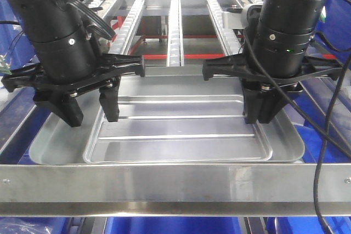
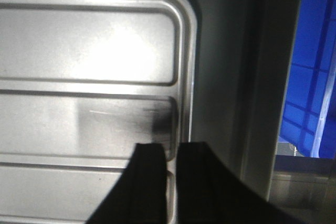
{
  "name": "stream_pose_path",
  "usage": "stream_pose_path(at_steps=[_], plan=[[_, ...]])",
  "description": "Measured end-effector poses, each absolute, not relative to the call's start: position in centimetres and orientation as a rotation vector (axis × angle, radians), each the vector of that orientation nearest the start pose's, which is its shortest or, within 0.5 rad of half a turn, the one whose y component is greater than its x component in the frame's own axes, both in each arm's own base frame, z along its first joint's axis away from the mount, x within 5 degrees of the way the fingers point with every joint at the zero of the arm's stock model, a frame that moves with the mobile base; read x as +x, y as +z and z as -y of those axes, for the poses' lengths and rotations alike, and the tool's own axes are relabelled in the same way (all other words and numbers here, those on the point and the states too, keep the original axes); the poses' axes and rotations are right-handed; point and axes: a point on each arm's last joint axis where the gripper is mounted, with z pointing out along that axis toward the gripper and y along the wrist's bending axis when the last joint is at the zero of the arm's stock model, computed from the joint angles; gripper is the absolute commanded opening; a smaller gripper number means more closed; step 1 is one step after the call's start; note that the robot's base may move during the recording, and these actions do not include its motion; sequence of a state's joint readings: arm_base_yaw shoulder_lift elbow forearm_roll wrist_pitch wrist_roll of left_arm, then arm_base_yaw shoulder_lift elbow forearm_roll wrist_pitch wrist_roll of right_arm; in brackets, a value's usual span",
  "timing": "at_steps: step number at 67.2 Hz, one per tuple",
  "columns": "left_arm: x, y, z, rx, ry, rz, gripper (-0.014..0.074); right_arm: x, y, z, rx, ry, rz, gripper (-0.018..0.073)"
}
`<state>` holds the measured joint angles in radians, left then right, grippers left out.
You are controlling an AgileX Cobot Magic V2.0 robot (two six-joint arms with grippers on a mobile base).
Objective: Grab silver tray and place in blue box
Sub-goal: 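Close both grippers on the tray's opposite side rims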
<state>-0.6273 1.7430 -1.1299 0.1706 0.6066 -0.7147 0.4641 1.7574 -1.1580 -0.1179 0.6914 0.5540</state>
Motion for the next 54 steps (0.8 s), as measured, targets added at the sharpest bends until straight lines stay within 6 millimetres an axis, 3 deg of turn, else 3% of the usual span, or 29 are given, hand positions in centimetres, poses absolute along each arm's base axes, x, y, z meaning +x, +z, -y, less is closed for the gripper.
stream_pose_path(at_steps=[54], plan=[[29.28,20.34,20.05,0.049,-0.228,-2.705,0.0244,32.35,19.70,-14.92,0.033,0.138,-2.776,0.0310]])
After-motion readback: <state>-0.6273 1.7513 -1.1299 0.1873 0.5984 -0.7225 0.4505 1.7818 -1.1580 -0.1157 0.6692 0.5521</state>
